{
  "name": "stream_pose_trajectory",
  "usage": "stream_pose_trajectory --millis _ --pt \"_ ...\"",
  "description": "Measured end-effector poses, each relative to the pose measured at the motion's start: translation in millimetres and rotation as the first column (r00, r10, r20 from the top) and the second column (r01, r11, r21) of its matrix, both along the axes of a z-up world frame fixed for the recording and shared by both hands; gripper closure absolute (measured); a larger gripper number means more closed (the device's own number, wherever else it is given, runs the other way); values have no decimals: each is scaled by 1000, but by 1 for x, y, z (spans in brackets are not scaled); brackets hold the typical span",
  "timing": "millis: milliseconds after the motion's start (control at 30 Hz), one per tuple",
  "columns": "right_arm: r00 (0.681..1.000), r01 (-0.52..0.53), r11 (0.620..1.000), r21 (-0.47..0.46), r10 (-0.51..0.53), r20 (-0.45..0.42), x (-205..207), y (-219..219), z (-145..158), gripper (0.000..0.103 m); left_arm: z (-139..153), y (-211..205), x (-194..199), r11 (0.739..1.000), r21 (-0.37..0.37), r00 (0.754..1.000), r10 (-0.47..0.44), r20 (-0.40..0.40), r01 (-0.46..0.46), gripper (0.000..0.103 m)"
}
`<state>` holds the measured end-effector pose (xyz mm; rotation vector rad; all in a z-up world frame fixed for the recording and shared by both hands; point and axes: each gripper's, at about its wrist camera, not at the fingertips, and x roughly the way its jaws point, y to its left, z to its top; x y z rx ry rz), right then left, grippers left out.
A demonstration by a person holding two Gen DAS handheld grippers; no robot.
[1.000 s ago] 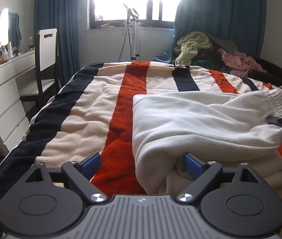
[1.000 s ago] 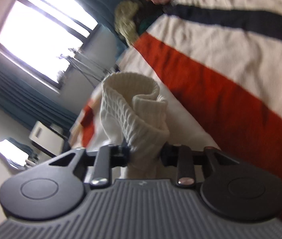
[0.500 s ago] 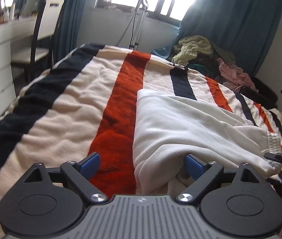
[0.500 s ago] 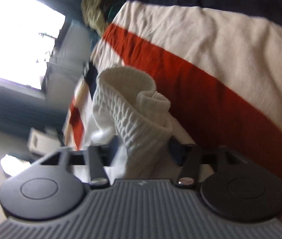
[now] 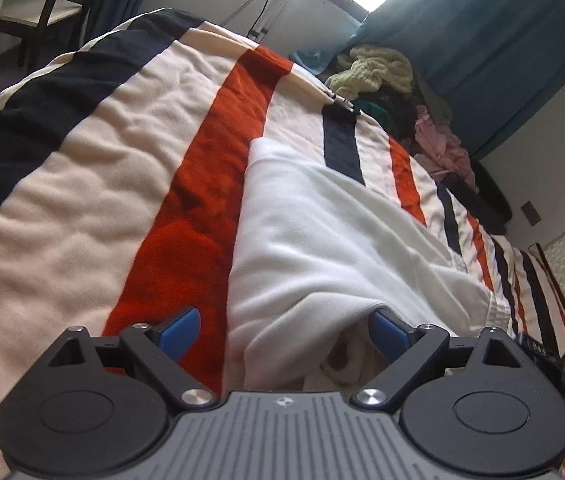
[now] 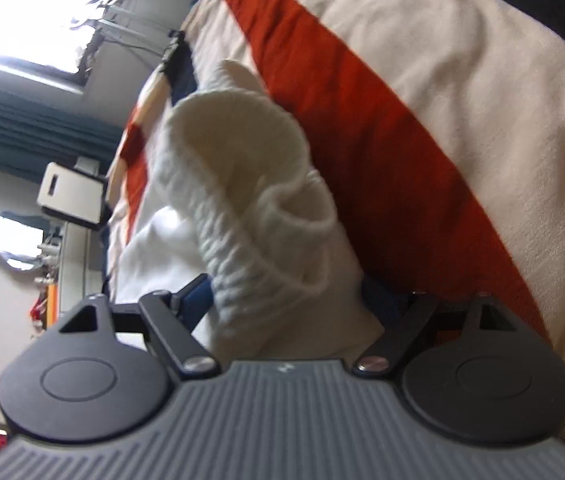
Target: Fold clothes
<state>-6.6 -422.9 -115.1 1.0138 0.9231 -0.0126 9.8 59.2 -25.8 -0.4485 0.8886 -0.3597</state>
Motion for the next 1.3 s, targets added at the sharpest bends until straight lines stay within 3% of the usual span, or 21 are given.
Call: stream_pose_trajectory --millis 100,267,433,567,633,700,800,933,1067,1300 --pt "1000 -9 1000 -17 8 -4 2 3 -2 20 0 2 -9 1000 -25 1000 5 12 -4 6" --pt "998 -60 995 -74 60 -10 11 16 -6 18 5 17 -10 983 -152 989 117 87 -103 3" --pt "999 -26 999 24 25 26 11 10 -13 17 -21 7 35 962 -264 996 56 -71 -72 6" --pt "985 -40 988 147 15 169 6 6 -6 17 -33 -17 49 993 -116 997 7 -74 -16 5" --pt "978 -67 990 128 40 204 6 10 0 19 -38 -24 51 997 -79 998 -10 -65 4 4" --pt "981 -80 994 75 65 182 8 14 1 23 -42 -27 53 998 -70 998 -13 -64 8 4" --pt "991 -71 997 18 68 115 9 18 -4 41 -44 -29 51 998 -66 998 1 -65 -5 10" --pt "992 -53 996 -72 61 112 1 28 5 58 -29 -31 42 999 -50 999 12 -32 -14 31" --pt "984 -31 987 -160 58 168 -10 40 26 68 -14 -34 34 999 -34 1000 23 0 -23 56" --pt "954 37 977 -209 28 299 -39 14 87 73 45 -69 26 995 -93 1000 -25 -2 25 67"
